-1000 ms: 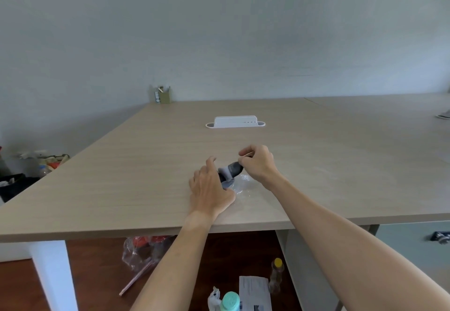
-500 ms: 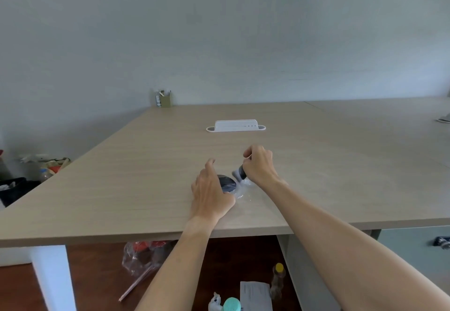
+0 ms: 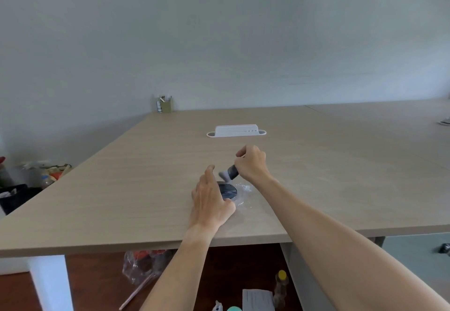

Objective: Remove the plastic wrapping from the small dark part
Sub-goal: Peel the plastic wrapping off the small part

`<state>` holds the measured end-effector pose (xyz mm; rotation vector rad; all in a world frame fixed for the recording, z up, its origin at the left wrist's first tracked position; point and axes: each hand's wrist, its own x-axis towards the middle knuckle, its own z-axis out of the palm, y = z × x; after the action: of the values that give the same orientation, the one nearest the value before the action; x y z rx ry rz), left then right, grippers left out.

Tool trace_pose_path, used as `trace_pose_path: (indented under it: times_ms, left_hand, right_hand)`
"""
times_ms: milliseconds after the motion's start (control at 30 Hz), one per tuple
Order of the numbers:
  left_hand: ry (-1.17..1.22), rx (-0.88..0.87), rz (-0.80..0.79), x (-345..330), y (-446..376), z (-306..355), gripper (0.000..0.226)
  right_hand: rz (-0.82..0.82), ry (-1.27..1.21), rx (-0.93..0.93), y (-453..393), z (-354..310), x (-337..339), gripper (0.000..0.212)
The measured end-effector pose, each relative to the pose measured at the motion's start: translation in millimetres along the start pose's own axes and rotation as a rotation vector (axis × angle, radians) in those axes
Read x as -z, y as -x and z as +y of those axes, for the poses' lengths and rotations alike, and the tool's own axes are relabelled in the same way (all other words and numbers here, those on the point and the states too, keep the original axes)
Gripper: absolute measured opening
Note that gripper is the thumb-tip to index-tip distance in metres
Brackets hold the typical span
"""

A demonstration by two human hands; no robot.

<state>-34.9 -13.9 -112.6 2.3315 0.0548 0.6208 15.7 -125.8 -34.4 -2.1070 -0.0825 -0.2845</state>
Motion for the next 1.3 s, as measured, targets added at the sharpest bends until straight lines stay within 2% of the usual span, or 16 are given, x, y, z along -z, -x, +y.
trace_pose_path:
  times_ms: [100,167,233,300,367,433,533,633,733,800,867,967,1067,1167,1300]
  left_hand:
    - [0.006,-0.009,0.002,0.1,1.4,0.8,0.089]
    - [-0.021,-0.01,-0.001,0.4,2.0,0.6,0.09]
    - [-0.041,-0.009,0.001,-0.1,1.5,-0.6,0.09]
    - [-0.036,-0.001,0.003,0.5,1.1,-0.2,0.09]
    - [-0.018,0.0,0.008,0.2,1.2,-0.2,0.089]
    - [-0.016,-0.002,0.013,0.3,1.8,0.0,0.088]
    - [-0.04,0.007,0.024,-0.7,1.3,-0.3,0.089]
    - [-0.025,0.018,0.033,-0.7,0.6,-1.1,0.088]
    - [-0.018,0.015,0.025,-0.8,0.7,-1.8,0.086]
    - [-0.031,0.01,0.029,-0.8,1.5,-1.6,0.084]
    - [-0.063,0.001,0.037,-1.1,1.8,-1.6,0.081]
    - [-0.094,0.003,0.041,-1.7,1.3,-1.8,0.075]
    - [-0.115,0.014,0.055,-2.6,0.0,-3.3,0.07]
    - [-0.137,0.004,0.062,-4.6,0.2,-4.7,0.064]
    - [-0.122,0.015,0.052,-4.4,-0.4,-2.7,0.062]
  right_hand:
    - [-0.069,0.016,-0.037,-0.9,8.4,-2.3,0.028]
    - [-0.03,0.047,-0.051,-2.1,11.5,-0.9,0.023]
    - [0.03,0.012,-0.049,-2.8,10.7,1.6,0.032]
    - [0.049,-0.055,-0.064,0.5,7.8,4.5,0.031]
    - [-0.008,-0.104,-0.082,1.5,9.7,3.3,0.023]
    - [-0.057,-0.046,-0.063,3.3,16.3,1.1,0.023]
    - [0.002,0.047,-0.015,2.9,25.7,2.2,0.033]
    - [0.053,-0.07,-0.011,2.8,24.9,3.7,0.031]
    - [-0.054,-0.181,-0.089,3.7,26.5,0.6,0.02]
    - [-0.083,-0.1,-0.067,4.9,32.3,-1.2,0.022]
    - [-0.01,-0.028,-0.014,5.7,36.7,0.5,0.028]
    - [0.077,-0.068,0.008,6.3,35.2,4.6,0.032]
    - [-0.002,-0.183,-0.053,6.7,33.0,3.3,0.019]
    - [-0.069,-0.105,-0.051,7.8,37.8,-1.0,0.018]
    - [0.102,-0.018,0.077,8.0,36.6,2.2,0.03]
